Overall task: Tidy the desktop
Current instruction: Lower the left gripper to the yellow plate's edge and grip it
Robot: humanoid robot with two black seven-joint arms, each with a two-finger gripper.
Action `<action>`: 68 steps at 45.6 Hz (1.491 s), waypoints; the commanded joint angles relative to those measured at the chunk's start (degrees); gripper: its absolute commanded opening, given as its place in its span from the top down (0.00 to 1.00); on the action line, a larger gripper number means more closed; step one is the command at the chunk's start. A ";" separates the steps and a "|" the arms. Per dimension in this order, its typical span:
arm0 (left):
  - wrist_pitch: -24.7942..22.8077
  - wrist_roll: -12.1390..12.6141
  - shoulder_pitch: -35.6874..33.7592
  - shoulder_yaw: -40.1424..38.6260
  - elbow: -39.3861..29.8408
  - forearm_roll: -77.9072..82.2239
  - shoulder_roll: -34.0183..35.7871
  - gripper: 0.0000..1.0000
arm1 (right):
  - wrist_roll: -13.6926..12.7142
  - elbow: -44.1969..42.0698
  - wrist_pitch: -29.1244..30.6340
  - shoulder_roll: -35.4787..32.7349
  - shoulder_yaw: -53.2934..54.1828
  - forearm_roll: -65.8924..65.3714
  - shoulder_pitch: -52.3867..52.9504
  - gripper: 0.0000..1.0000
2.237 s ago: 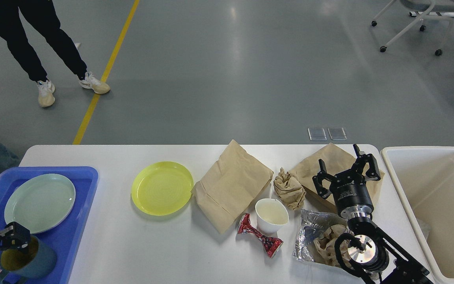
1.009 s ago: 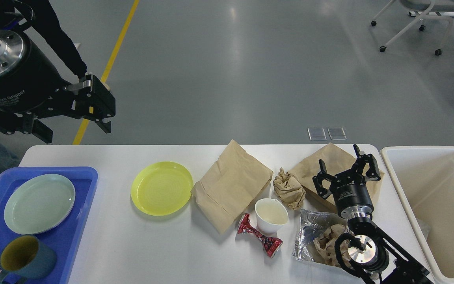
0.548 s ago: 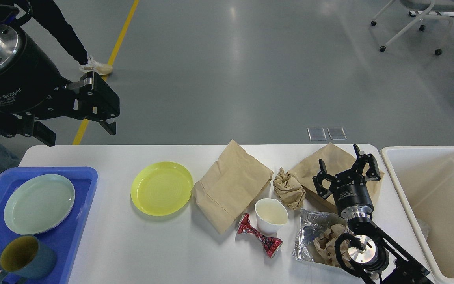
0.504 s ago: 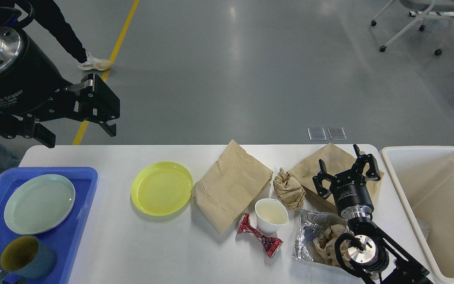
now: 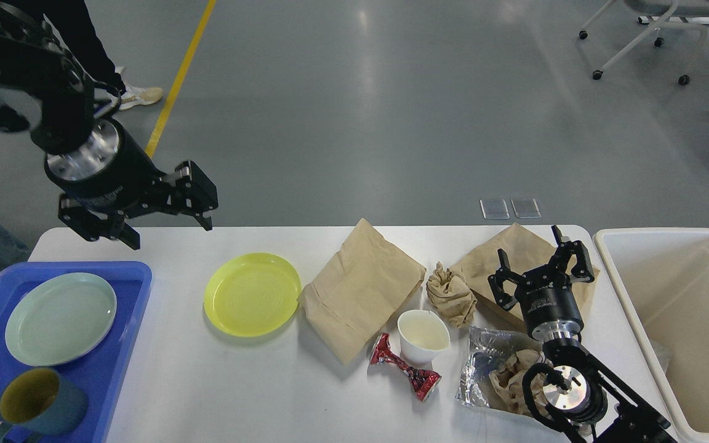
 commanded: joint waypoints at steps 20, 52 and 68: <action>29.40 9.84 33.21 -8.89 14.18 -22.51 -3.28 0.08 | 0.00 0.00 0.06 0.00 0.00 0.00 0.00 0.00; 33.02 10.02 46.05 -16.81 26.57 -21.72 -7.60 0.04 | 0.00 0.00 0.06 0.00 0.00 0.00 0.00 0.00; 33.11 10.20 53.96 -20.85 34.21 -21.63 -6.45 0.04 | 0.00 0.00 0.06 0.00 0.00 0.00 0.00 0.00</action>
